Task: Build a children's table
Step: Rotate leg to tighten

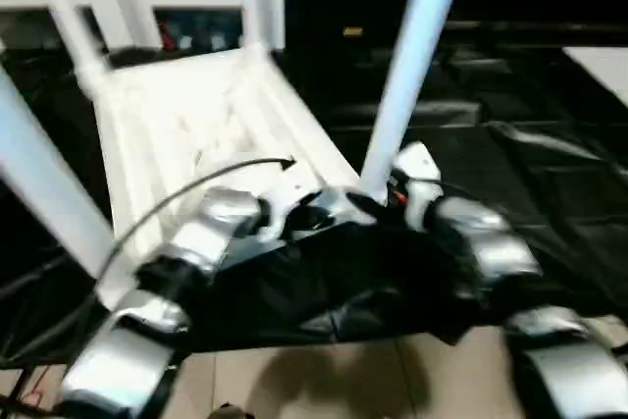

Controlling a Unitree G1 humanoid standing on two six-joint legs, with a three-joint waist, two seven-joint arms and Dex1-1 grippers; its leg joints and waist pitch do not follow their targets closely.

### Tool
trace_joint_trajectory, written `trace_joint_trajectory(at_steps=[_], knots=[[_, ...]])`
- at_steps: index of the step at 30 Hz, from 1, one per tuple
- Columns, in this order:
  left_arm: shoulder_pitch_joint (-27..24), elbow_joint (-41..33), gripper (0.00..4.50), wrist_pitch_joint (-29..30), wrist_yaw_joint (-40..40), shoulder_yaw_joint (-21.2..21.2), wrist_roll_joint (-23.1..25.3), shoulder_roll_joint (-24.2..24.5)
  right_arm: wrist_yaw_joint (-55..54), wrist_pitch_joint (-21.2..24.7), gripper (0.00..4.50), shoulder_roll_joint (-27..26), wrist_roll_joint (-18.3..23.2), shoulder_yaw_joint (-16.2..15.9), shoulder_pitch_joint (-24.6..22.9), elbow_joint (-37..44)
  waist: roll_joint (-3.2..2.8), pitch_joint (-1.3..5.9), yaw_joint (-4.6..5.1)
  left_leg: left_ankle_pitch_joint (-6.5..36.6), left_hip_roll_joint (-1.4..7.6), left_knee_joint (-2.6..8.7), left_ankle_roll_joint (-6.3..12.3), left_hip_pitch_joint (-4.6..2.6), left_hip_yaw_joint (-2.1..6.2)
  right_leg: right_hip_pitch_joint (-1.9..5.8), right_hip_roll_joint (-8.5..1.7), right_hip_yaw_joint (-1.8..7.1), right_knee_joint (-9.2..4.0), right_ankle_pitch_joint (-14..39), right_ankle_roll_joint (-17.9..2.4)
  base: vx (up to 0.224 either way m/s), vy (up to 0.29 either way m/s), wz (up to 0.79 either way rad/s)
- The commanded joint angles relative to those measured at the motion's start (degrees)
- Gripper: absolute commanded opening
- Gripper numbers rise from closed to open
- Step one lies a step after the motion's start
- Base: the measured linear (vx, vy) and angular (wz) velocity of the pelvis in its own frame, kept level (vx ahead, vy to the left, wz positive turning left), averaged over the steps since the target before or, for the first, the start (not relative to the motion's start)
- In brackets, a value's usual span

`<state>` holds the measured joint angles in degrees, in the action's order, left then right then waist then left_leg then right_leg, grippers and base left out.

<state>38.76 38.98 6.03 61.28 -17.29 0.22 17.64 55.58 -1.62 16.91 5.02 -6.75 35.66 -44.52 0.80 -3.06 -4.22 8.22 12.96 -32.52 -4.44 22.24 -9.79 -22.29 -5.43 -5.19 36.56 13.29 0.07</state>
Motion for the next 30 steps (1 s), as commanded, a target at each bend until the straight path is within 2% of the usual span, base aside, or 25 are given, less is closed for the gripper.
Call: trace_joint_trajectory(at_steps=[1, 4, 5, 7, 9, 12, 20, 24, 26, 28, 30], knots=[[-1.2, -1.3, 0.00, -0.3, 4.1, -1.8, -0.9, -0.3, 5.3, 1.7, 3.44, 0.7, 0.3, -2.3, -1.5, 1.3, 0.74, 4.13, -0.16, 5.8, 0.29, 2.13, 7.27, -0.78, -0.78, 3.14, -2.10, 2.61, -3.66, -7.4, -16.4, 0.000, 0.000, 0.00], [-1.9, -2.9, 0.00, 0.1, 7.3, -2.4, -1.4, 1.1, 8.1, 3.0, 3.44, 1.9, 1.1, -2.7, -2.1, 2.9, 0.68, 4.02, -0.64, 8.2, 0.57, 2.40, 5.47, -1.19, -0.86, 2.91, -2.27, 2.85, -3.92, -2.8, -16.0, 0.000, 0.000, 0.00], [-2.1, -3.1, 0.00, -0.2, 8.1, -2.6, -1.4, 1.4, 8.6, 3.4, 3.44, 2.1, 1.1, -2.8, -2.2, 3.3, 0.81, 3.88, -0.61, 9.0, 0.44, 2.50, 4.86, -1.06, -0.89, 2.98, -2.17, 2.91, -4.08, -0.9, -15.5, 0.000, 0.000, 0.00], [-2.3, -3.4, 0.00, -0.6, 9.8, -3.0, -1.3, 2.1, 8.6, 4.0, 3.44, 1.9, 1.4, -2.4, -2.0, 3.3, 0.71, 3.84, -0.67, 10.0, 0.55, 2.65, 3.74, -1.23, -0.86, 2.78, -2.32, 3.12, -4.24, 1.2, -14.8, 0.000, 0.000, 0.00], [-2.3, -3.5, 0.00, -1.0, 11.0, -3.2, -1.1, 2.6, 9.1, 4.6, 3.44, 1.7, 1.2, -2.5, -1.9, 3.5, 0.80, 3.83, -0.69, 9.9, 0.52, 2.67, 3.29, -1.32, -0.89, 2.71, -2.25, 3.33, -4.26, 1.6, -14.5, 0.000, 0.000, 0.00], [-2.0, -3.1, 0.00, -1.3, 11.5, -3.2, -0.6, 2.9, 9.4, 4.9, 3.10, 1.5, 1.2, -2.7, -1.6, 3.5, 0.84, 3.90, -0.76, 9.5, 0.53, 2.59, 3.19, -1.54, -1.08, 2.47, -2.12, 3.64, -4.11, 0.5, -14.7, 0.000, 0.000, 0.00], [-1.4, -2.3, 0.00, -1.1, 11.4, -2.6, -0.1, 3.0, 10.3, 6.2, 2.76, 0.9, 2.1, -2.7, -2.0, 4.6, 1.06, 4.01, -0.82, 8.6, 0.34, 2.48, 3.24, -1.29, -1.17, 2.68, -2.13, 3.72, -3.97, -0.8, -14.3, 0.000, 0.000, 0.00], [-1.2, -1.6, 0.00, -0.3, 9.6, -1.9, -0.3, 2.2, 9.5, 6.4, 2.72, 0.2, 2.5, -2.3, -2.9, 4.8, 1.03, 4.07, -0.85, 8.1, 0.32, 2.43, 3.29, -1.28, -1.15, 2.70, -2.07, 3.70, -3.87, -1.7, -14.4, 0.000, 0.000, 0.00], [-0.8, -0.8, 0.00, 0.2, 7.8, -1.4, -0.1, 1.6, 8.1, 6.0, 2.72, -0.5, 2.7, -1.6, -3.1, 4.4, 0.81, 4.05, -0.83, 8.3, 0.28, 2.43, 3.24, -1.27, -1.13, 2.69, -2.06, 3.70, -3.90, -1.6, -14.4, 0.000, 0.000, 0.00], [0.4, 1.2, 0.00, 0.9, 3.0, -0.3, 0.6, 0.1, 2.5, 4.8, 2.72, -2.5, 2.7, 0.2, -2.6, 2.5, 0.86, 3.96, -0.74, 9.4, 0.33, 2.56, 2.65, -1.43, -1.11, 2.51, -2.15, 3.74, -4.14, 0.1, -14.3, 0.000, 0.000, 0.00], [2.5, 4.3, 0.00, 2.4, -4.6, 1.3, 1.5, -2.6, -8.9, 4.4, 2.72, -5.7, 1.8, 2.8, -0.7, -2.1, 0.88, 3.73, -0.30, 12.3, 0.29, 2.89, 0.42, -1.53, -0.96, 2.32, -2.27, 3.77, -4.68, 5.9, -13.4, 0.000, 0.000, 0.00]])
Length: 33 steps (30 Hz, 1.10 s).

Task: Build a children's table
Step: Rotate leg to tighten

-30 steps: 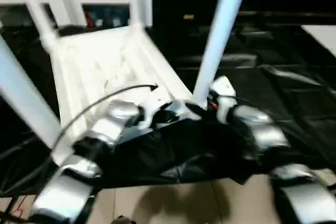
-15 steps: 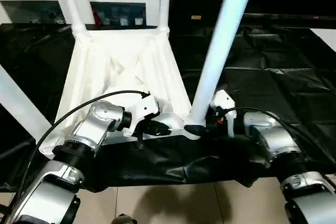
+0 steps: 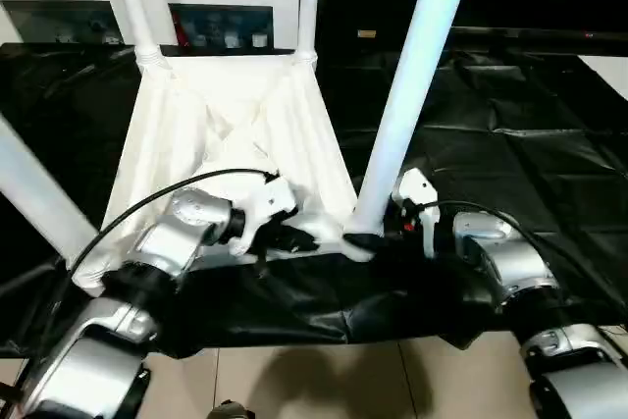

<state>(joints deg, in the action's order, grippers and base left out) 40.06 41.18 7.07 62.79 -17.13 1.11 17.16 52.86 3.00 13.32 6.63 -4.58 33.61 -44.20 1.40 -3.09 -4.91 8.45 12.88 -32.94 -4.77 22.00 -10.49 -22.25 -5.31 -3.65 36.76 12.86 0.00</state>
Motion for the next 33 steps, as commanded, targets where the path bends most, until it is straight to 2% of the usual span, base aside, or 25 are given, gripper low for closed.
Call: trace_joint_trajectory(at_steps=[1, 2, 4, 5, 6, 8, 11, 12, 13, 15, 16, 19, 21, 25, 31, 32, 33], knots=[[1.9, 2.9, 0.00, 1.8, -8.1, 1.6, 0.8, -3.2, -9.7, -0.6, 2.72, -3.2, 0.0, 1.4, 2.0, -4.1, 0.25, 3.80, 0.40, 12.6, 0.34, 3.30, 0.30, -1.35, -0.24, 2.23, -2.48, 2.22, -4.94, 7.6, -13.1, 0.000, 0.000, 0.00], [2.0, 3.1, 0.00, 1.9, -8.6, 1.6, 0.8, -3.5, -10.6, -0.7, 2.72, -3.5, 0.0, 1.6, 2.2, -4.5, 0.26, 3.62, 0.59, 13.9, 0.35, 3.47, -0.40, -1.35, -0.18, 2.13, -2.53, 2.22, -5.27, 10.4, -12.5, 0.000, 0.000, 0.00], [2.7, 3.9, 0.00, 2.6, -11.2, 2.0, 1.0, -5.2, -16.3, -1.0, 2.71, -5.4, -0.1, 2.8, 3.3, -6.9, 0.15, 3.66, 0.76, 14.7, 0.31, 3.55, -0.80, -1.28, -0.04, 2.20, -2.55, 2.17, -5.52, 12.1, -11.6, 0.000, 0.000, 0.00], [2.7, 3.9, 0.00, 2.6, -11.2, 2.0, 1.0, -5.2, -16.3, -1.0, 2.70, -5.4, -0.1, 2.8, 3.3, -6.9, 0.20, 3.65, 1.01, 15.0, 0.31, 3.53, -0.67, -1.32, -0.09, 2.00, -2.50, 2.26, -5.60, 11.9, -11.5, 0.000, 0.000, 0.00], [3.2, 4.5, 0.00, 3.3, -13.3, 1.7, 1.3, -7.2, -22.3, -0.7, 2.70, -7.8, 0.0, 4.1, 4.7, -9.4, -0.14, 3.73, 1.20, 14.4, 0.26, 3.47, -0.48, -1.22, -0.09, 2.04, -2.43, 2.33, -5.46, 10.5, -11.7, 0.000, 0.000, 0.00], [3.7, 5.2, 0.00, 3.8, -15.4, 1.1, 1.9, -9.8, -27.6, -0.6, 2.70, -11.2, 0.0, 5.2, 6.3, -11.9, -0.18, 3.78, 1.72, 14.2, 0.17, 3.60, -0.92, -1.04, 0.02, 2.14, -2.28, 2.19, -5.40, 10.1, -11.8, 0.000, 0.000, 0.00], [3.8, 5.3, 0.00, 3.7, -15.5, 0.5, 2.4, -11.0, -26.8, -2.8, 2.70, -13.0, -1.3, 4.0, 6.6, -12.0, -0.18, 3.89, 1.80, 13.4, 0.19, 3.43, -0.30, -1.04, -0.06, 2.18, -2.32, 2.17, -5.38, 7.5, -12.3, 0.000, 0.000, 0.00], [4.0, 5.5, 0.00, 3.6, -15.5, 0.5, 2.5, -11.2, -25.8, -3.0, 3.05, -13.4, -1.2, 3.8, 6.8, -12.1, -0.19, 3.98, 1.81, 12.8, 0.15, 3.39, 0.30, -0.95, -0.06, 2.35, -2.25, 2.15, -5.22, 6.0, -12.5, 0.000, 0.000, 0.00], [4.0, 5.5, 0.00, 3.5, -15.1, 0.5, 2.4, -11.3, -24.3, -3.0, 3.05, -13.5, -0.8, 3.8, 6.9, -12.1, -0.22, 3.98, 1.82, 12.5, 0.14, 3.37, 0.81, -0.96, -0.10, 2.37, -2.17, 2.14, -5.16, 4.6, -12.9, 0.000, 0.000, 0.00], [3.6, 4.9, 0.00, 2.1, -12.5, 0.3, 1.9, -10.1, -21.2, -2.8, 3.42, -12.5, 0.2, 4.0, 7.0, -11.2, -0.48, 4.02, 1.83, 12.7, 0.15, 3.34, 1.32, -1.04, -0.12, 2.44, -2.18, 2.14, -5.18, 4.0, -13.3, 0.000, 0.000, 0.00], [3.5, 4.8, 0.00, 1.8, -12.2, 0.2, 1.8, -9.9, -20.8, -2.9, 3.49, -12.4, 0.2, 4.0, 7.1, -11.1, -0.38, 4.03, 1.87, 12.9, 0.16, 3.35, 1.64, -0.98, -0.10, 2.53, -2.19, 2.12, -5.18, 3.6, -13.5, 0.000, 0.000, 0.00], [2.8, 3.7, 0.00, -0.5, -7.6, -0.4, 1.4, -8.2, -15.8, -3.9, 3.77, -10.0, -1.1, 2.2, 6.7, -10.1, -0.51, 4.09, 2.06, 12.8, 0.10, 3.28, 2.05, -0.92, -0.10, 2.67, -2.13, 2.07, -5.18, 2.8, -14.1, 0.000, 0.000, 0.00], [1.8, 2.0, 0.00, -1.1, -3.5, -0.8, 1.3, -6.5, -8.9, -4.6, 3.77, -7.4, -1.2, 0.8, 5.6, -8.1, -0.72, 4.25, 1.94, 11.3, 0.27, 3.13, 2.95, -0.95, -0.09, 2.82, -2.17, 2.07, -4.80, -0.4, -15.0, 0.000, 0.000, 0.00], [0.6, 0.1, 0.00, -2.5, 2.2, -1.5, 0.3, -4.3, 0.5, -3.8, 3.77, -3.6, -0.4, -1.1, 3.7, -4.3, -0.67, 4.32, 1.43, 9.4, 0.39, 2.84, 4.78, -0.96, -0.34, 2.92, -1.92, 1.96, -4.29, -5.0, -16.4, 0.000, 0.000, 0.00], [0.0, -0.6, 0.00, -4.6, 9.5, -1.9, -0.4, -1.6, 13.8, -1.2, 3.77, 2.5, 0.6, -3.8, 1.5, 0.9, -0.76, 4.08, 0.38, 11.8, 0.70, 3.03, 4.06, -1.33, -0.49, 2.52, -2.12, 2.03, -4.60, -0.6, -16.2, 0.000, 0.000, 0.00], [0.0, -0.6, 0.00, -4.7, 10.6, -1.8, -0.5, -1.2, 16.0, -0.5, 3.77, 3.5, 0.6, -4.4, 1.0, 2.0, -0.54, 4.06, 0.11, 12.4, 0.70, 3.07, 3.65, -1.45, -0.51, 2.52, -2.13, 2.05, -4.77, 0.7, -16.0, 0.000, 0.000, 0.00], [-0.1, -0.7, 0.00, -4.6, 11.7, -1.7, -0.6, -0.8, 17.6, 0.3, 3.77, 4.2, 0.7, -4.8, 0.5, 2.9, -0.58, 4.01, -0.12, 12.4, 0.71, 3.08, 3.51, -1.49, -0.52, 2.47, -2.14, 2.10, -4.76, 1.0, -15.8, 0.000, 0.000, 0.00]])
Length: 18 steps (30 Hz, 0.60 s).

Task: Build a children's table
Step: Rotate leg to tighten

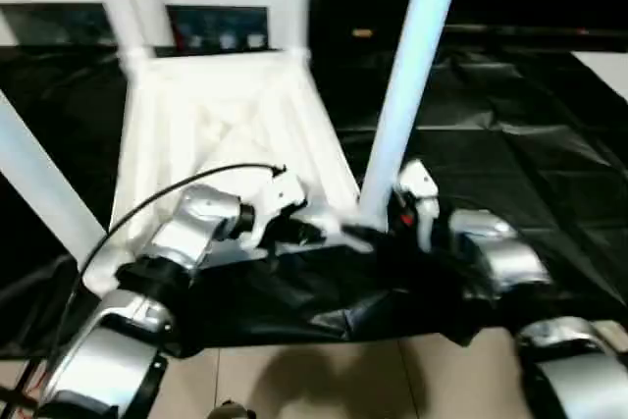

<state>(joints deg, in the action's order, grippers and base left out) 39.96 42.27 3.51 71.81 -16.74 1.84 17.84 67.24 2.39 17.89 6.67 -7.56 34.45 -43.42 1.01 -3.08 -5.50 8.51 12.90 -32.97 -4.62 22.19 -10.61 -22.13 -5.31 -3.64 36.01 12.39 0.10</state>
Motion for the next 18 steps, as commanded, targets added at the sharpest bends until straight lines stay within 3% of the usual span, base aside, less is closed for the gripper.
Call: trace_joint_trajectory(at_steps=[1, 4, 5, 8, 14, 17, 18], knots=[[0.0, -1.9, 0.00, -0.9, 3.5, -2.2, -1.4, -1.0, 4.5, 1.6, 3.62, 0.2, 0.8, -2.2, -0.7, 3.0, -0.22, 3.99, 0.23, 12.4, 0.77, 3.13, 3.21, -1.76, -0.43, 2.22, -2.26, 2.16, -4.04, 1.8, -15.7, 0.000, 0.000, 0.00], [-0.1, -1.9, 0.00, -1.0, 4.2, -2.1, -1.5, -0.4, 5.8, 2.2, 3.42, 0.8, 1.0, -2.6, -1.2, 4.0, -0.12, 4.05, 0.17, 11.8, 0.69, 3.18, 2.96, -1.56, -0.35, 2.31, -2.27, 2.10, -3.91, 1.8, -15.5, 0.000, 0.000, 0.00], [-0.2, -1.9, 0.00, -0.8, 4.7, -2.1, -1.5, 0.1, 6.2, 2.7, 3.33, 0.9, 1.1, -2.7, -1.6, 4.7, 0.62, 4.03, 0.05, 11.3, 0.66, 3.17, 2.99, -1.41, -0.33, 2.43, -2.33, 2.05, -3.82, 2.4, -15.3, 0.000, 0.000, 0.00], [-0.6, -2.1, 0.00, -0.6, 5.4, -2.0, -1.6, 0.4, 5.7, 2.8, 3.01, 0.7, 1.0, -2.6, -1.7, 4.7, 0.40, 4.00, 0.09, 11.2, 0.68, 3.21, 2.88, -1.36, -0.33, 2.30, -2.44, 2.06, -3.94, 3.3, -14.9, 0.000, 0.000, 0.00], [-0.9, -2.1, 0.00, -0.6, 5.5, -1.3, -1.6, 0.3, 5.1, 5.0, 2.78, -0.3, 2.0, -2.3, -3.0, 7.4, 0.13, 4.11, 0.13, 10.4, 0.67, 3.17, 2.82, -1.47, -0.35, 2.24, -2.31, 2.11, -3.82, 1.6, -14.8, 0.000, 0.000, 0.00], [-0.3, -1.1, 0.00, 0.3, 1.4, -0.4, -1.4, -0.8, 2.2, 5.1, 2.75, -1.6, 2.1, -1.7, -4.4, 8.4, 0.10, 4.07, 0.14, 10.8, 0.65, 3.19, 2.68, -1.48, -0.36, 2.20, -2.34, 2.11, -3.84, 1.7, -14.9, 0.000, 0.000, 0.00], [0.2, -0.7, 0.00, 1.6, -1.9, 0.6, -1.5, -1.7, -2.0, 4.7, 2.74, -3.1, 1.7, -0.6, -4.3, 7.6, -0.04, 3.88, 0.32, 12.3, 0.65, 3.37, 1.85, -1.56, -0.34, 2.01, -2.42, 2.19, -4.10, 3.7, -14.6, 0.000, 0.000, 0.00]])
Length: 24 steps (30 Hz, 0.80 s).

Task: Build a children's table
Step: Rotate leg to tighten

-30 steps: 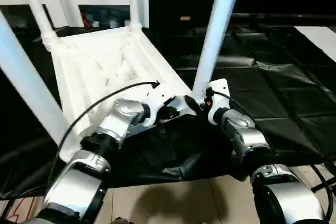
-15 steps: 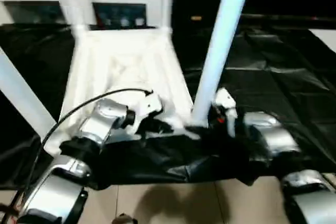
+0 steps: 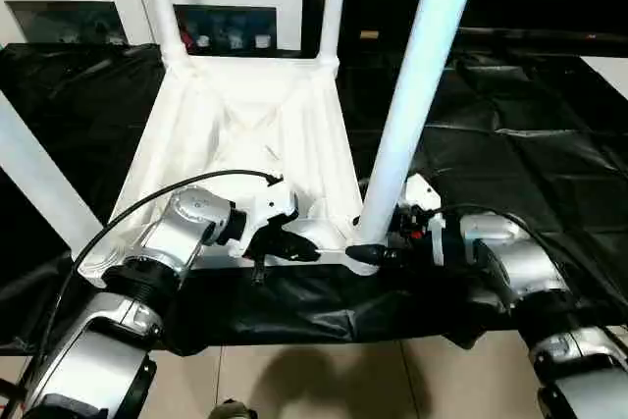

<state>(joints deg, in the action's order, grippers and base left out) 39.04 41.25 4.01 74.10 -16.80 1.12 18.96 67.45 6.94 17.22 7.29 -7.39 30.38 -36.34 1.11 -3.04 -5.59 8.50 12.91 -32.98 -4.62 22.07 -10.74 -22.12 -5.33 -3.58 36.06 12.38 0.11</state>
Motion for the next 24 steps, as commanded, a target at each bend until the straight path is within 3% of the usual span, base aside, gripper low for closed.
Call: trace_joint_trajectory(at_steps=[1, 5, 7, 10, 13, 14, 17, 19, 20, 21, 24], knots=[[1.4, 0.4, 0.00, 1.8, -6.0, 1.3, -0.8, -3.4, -5.8, -0.5, 2.74, -3.5, 0.4, 0.0, 0.1, -0.8, -0.16, 3.78, 0.50, 13.0, 0.60, 3.50, 1.42, -1.46, -0.12, 2.02, -2.49, 2.12, -4.31, 5.1, -14.4, 0.000, 0.000, 0.00], [1.0, -1.7, 0.00, 6.3, -15.8, 2.7, 1.2, -5.9, -22.8, -0.9, 2.74, -9.1, -0.7, 4.3, 2.5, -7.5, -0.43, 3.51, 1.87, 17.4, 0.47, 4.05, -1.62, -1.47, 0.29, 1.80, -2.59, 2.14, -5.19, 14.7, -12.0, 0.000, 0.000, 0.00], [0.0, -4.1, 0.00, 9.0, -18.9, 3.2, 1.5, -7.3, -27.7, -0.3, 2.73, -11.2, -0.5, 5.5, 3.4, -9.5, -0.39, 3.58, 2.86, 17.7, 0.43, 4.04, -1.60, -1.35, 0.41, 1.78, -2.42, 2.17, -5.19, 14.1, -12.0, 0.000, 0.000, 0.00], [-1.2, -6.9, 0.00, 11.7, -21.6, 3.3, 1.9, -8.6, -31.7, -0.4, 2.73, -13.2, -0.5, 6.3, 4.2, -11.1, -0.39, 3.63, 3.44, 16.6, 0.37, 3.91, -0.89, -1.19, 0.37, 1.82, -2.31, 2.12, -5.17, 11.9, -12.4, 0.000, 0.000, 0.00], [-3.6, -11.8, 0.00, 15.3, -24.8, 2.1, 1.9, -11.6, -36.8, -3.4, 2.73, -17.2, -2.4, 6.0, 5.9, -14.2, -0.29, 3.81, 3.99, 14.2, 0.22, 3.73, -0.01, -0.69, 0.34, 2.18, -2.14, 2.00, -4.76, 8.6, -13.0, 0.000, 0.000, 0.00], [-3.7, -11.9, 0.00, 15.3, -24.8, 2.1, 1.9, -11.7, -36.8, -3.5, 3.08, -17.2, -2.4, 6.0, 5.9, -14.2, -0.36, 3.85, 3.99, 14.1, 0.22, 3.68, 0.04, -0.79, 0.32, 2.10, -2.11, 2.00, -4.78, 8.4, -13.0, 0.000, 0.000, 0.00], [-3.8, -11.5, 0.00, 14.8, -24.8, 1.5, 1.7, -12.1, -36.3, -4.2, 3.43, -17.7, -2.1, 6.3, 6.7, -14.6, -0.19, 3.95, 3.88, 12.8, 0.10, 3.48, 1.35, -0.90, 0.19, 2.16, -1.91, 2.05, -4.59, 4.8, -13.7, 0.000, 0.000, 0.00], [-3.7, -11.1, 0.00, 14.3, -24.5, 1.6, 1.7, -11.7, -35.0, -4.0, 3.53, -17.0, -2.1, 6.2, 6.9, -14.3, -0.17, 3.92, 3.71, 12.7, 0.17, 3.45, 1.77, -1.05, 0.10, 2.06, -1.94, 2.06, -4.63, 4.6, -13.9, 0.000, 0.000, 0.00], [-3.6, -10.5, 0.00, 12.4, -23.8, 1.7, 2.0, -10.9, -32.0, -3.9, 3.71, -15.4, -2.2, 5.4, 6.7, -13.1, 0.14, 3.87, 3.61, 12.7, 0.19, 3.47, 1.95, -1.02, 0.03, 2.11, -1.95, 2.09, -4.72, 4.8, -13.8, 0.000, 0.000, 0.00], [-3.7, -10.4, 0.00, 11.9, -23.7, 1.7, 2.0, -10.7, -31.3, -3.9, 3.84, -15.0, -2.2, 5.2, 6.6, -12.8, -0.02, 3.92, 3.39, 12.7, 0.23, 3.42, 2.21, -1.05, 0.03, 2.18, -2.00, 2.10, -4.69, 4.7, -13.7, 0.000, 0.000, 0.00], [-4.1, -9.9, 0.00, 9.7, -20.6, 1.8, 1.4, -8.9, -22.7, -4.8, 3.84, -11.4, -2.6, 2.6, 5.0, -10.1, 0.19, 3.87, 3.18, 12.3, 0.23, 3.32, 2.92, -0.91, -0.08, 2.29, -2.08, 2.14, -4.74, 4.6, -13.3, 0.000, 0.000, 0.00]])
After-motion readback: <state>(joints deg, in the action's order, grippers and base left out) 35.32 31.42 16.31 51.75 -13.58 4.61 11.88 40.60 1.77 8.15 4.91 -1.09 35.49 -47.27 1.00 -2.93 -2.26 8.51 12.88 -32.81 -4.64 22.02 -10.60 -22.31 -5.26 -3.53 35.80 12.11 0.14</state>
